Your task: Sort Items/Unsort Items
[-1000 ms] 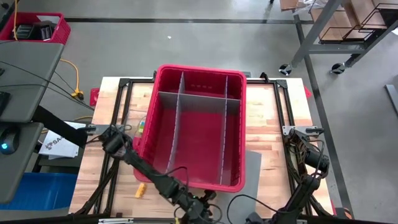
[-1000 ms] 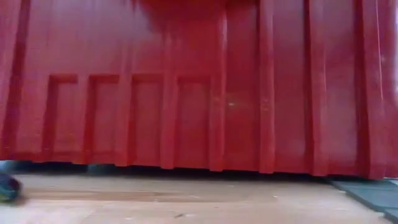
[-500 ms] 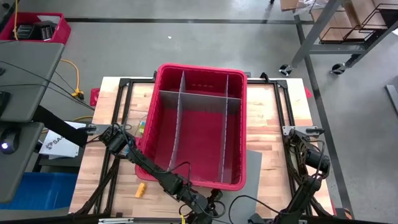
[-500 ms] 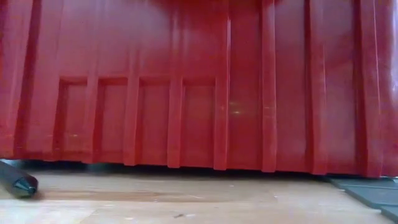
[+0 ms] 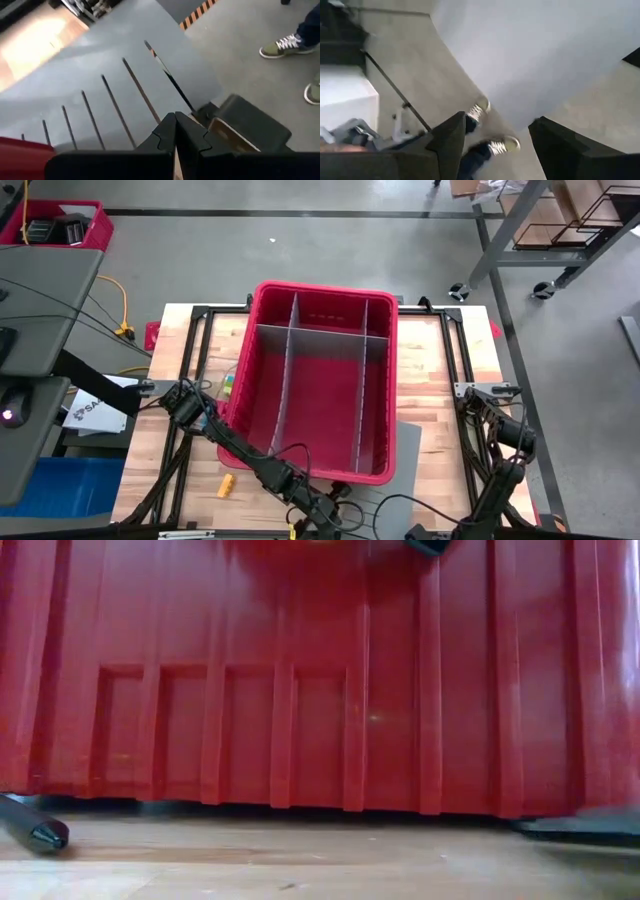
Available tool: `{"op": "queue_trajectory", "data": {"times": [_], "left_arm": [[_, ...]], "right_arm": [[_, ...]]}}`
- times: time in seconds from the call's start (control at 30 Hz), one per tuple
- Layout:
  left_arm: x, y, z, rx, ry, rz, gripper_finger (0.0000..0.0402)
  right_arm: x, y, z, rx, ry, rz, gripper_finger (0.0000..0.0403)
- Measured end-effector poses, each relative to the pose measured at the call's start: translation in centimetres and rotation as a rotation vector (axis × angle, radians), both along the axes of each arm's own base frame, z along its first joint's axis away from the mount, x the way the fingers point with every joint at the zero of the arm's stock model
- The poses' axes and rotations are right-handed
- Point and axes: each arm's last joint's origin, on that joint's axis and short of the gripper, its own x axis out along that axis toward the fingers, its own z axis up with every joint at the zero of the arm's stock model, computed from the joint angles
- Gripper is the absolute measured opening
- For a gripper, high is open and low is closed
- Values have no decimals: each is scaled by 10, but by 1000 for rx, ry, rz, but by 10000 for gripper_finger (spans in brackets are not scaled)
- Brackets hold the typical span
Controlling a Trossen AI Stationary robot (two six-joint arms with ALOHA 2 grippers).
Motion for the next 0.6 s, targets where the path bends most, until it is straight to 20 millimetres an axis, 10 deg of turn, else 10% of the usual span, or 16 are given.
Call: {"op": "queue_trajectory", "data": {"times": [0.6], "left_arm": [[-2,3,11,-18,6,35,0]], "right_arm": [[10,-24,31,-166,-239,-188,210]]}}
